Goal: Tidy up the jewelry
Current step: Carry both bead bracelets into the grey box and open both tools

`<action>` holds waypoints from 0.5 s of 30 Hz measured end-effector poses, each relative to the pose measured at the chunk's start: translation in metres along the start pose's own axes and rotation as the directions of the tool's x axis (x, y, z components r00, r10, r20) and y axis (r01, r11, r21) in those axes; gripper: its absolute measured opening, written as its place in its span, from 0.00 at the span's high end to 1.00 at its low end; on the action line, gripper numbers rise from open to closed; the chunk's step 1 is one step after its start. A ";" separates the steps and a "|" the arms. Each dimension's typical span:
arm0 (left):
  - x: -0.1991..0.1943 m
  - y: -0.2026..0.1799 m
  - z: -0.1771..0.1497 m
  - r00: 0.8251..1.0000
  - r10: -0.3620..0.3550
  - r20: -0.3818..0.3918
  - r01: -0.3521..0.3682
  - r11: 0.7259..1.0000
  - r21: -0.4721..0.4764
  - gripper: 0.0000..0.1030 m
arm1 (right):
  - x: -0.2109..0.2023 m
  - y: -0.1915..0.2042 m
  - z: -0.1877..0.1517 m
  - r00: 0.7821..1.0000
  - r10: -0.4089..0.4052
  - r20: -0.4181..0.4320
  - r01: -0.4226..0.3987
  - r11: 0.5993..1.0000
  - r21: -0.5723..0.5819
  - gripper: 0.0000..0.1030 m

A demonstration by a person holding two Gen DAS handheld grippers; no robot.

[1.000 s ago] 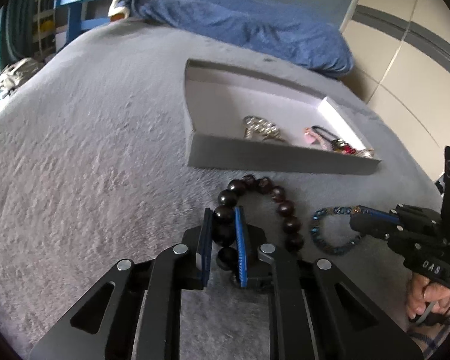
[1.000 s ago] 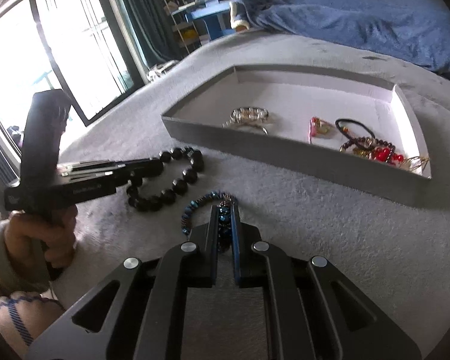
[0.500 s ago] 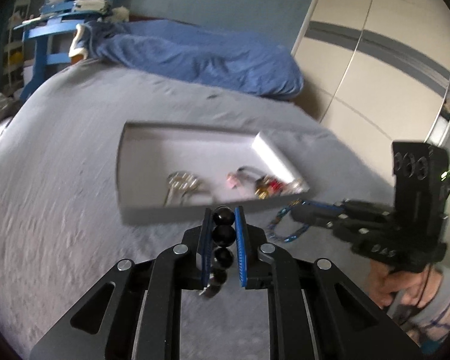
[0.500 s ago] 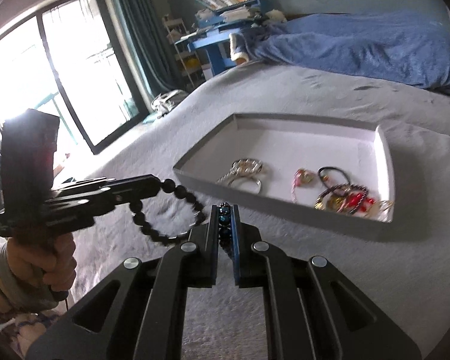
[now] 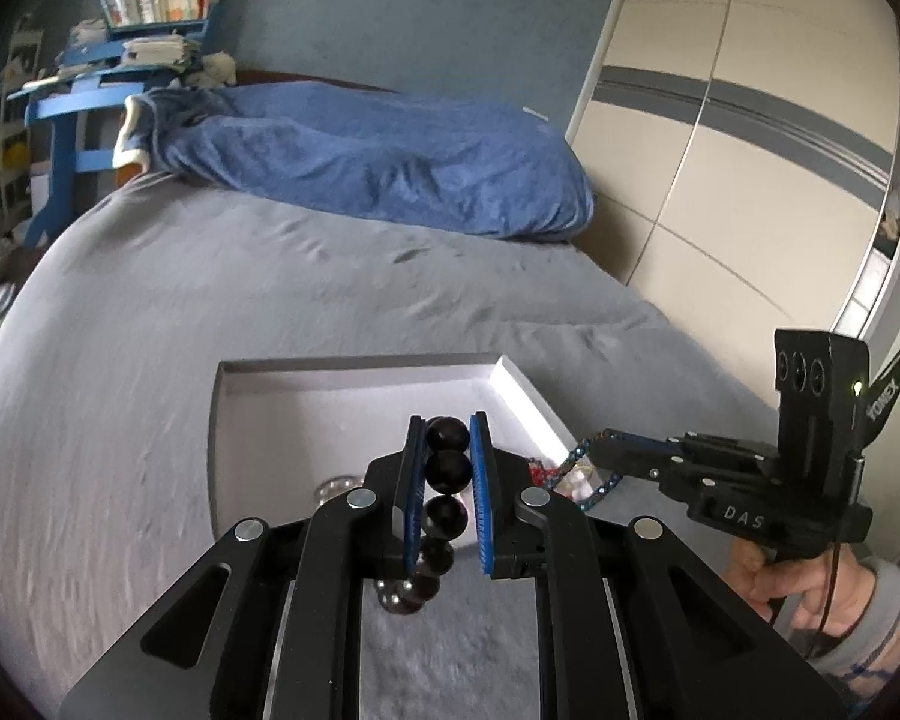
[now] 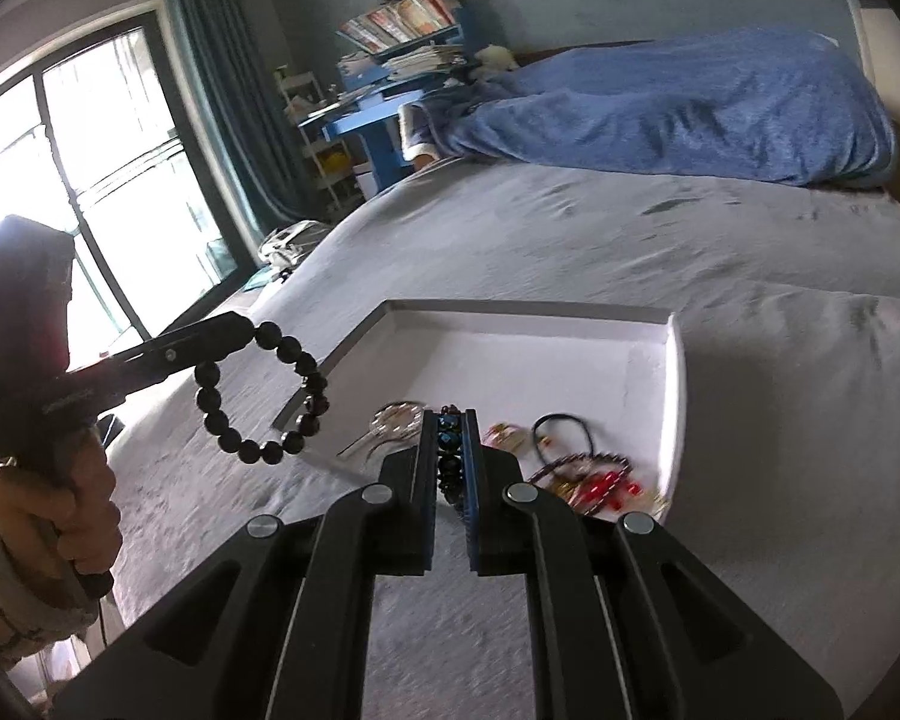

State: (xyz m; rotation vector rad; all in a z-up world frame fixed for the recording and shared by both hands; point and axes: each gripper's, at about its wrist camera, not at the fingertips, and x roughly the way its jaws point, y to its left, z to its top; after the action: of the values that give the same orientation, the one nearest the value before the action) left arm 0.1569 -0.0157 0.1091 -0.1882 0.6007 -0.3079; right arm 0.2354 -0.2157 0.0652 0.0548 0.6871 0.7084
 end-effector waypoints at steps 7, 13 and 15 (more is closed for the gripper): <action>0.037 -0.008 0.008 0.999 -0.018 -0.035 0.018 1.000 -0.001 0.85 | 0.024 -0.005 0.004 1.000 -0.017 -0.025 0.017 1.000 0.010 0.93; 0.065 -0.013 -0.003 0.995 -0.042 -0.088 0.041 0.999 -0.017 0.85 | 0.044 -0.013 -0.006 0.998 -0.010 -0.060 0.013 0.999 0.052 0.93; 0.073 -0.013 -0.009 0.993 -0.032 -0.111 0.031 0.999 -0.007 0.85 | 0.051 -0.019 -0.011 0.997 -0.019 -0.079 0.024 0.998 0.061 0.93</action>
State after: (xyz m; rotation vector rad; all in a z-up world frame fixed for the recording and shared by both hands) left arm 0.2055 -0.0535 0.0670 -0.1870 0.7093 -0.3489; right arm 0.2676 -0.2008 0.0232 0.0769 0.7835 0.6714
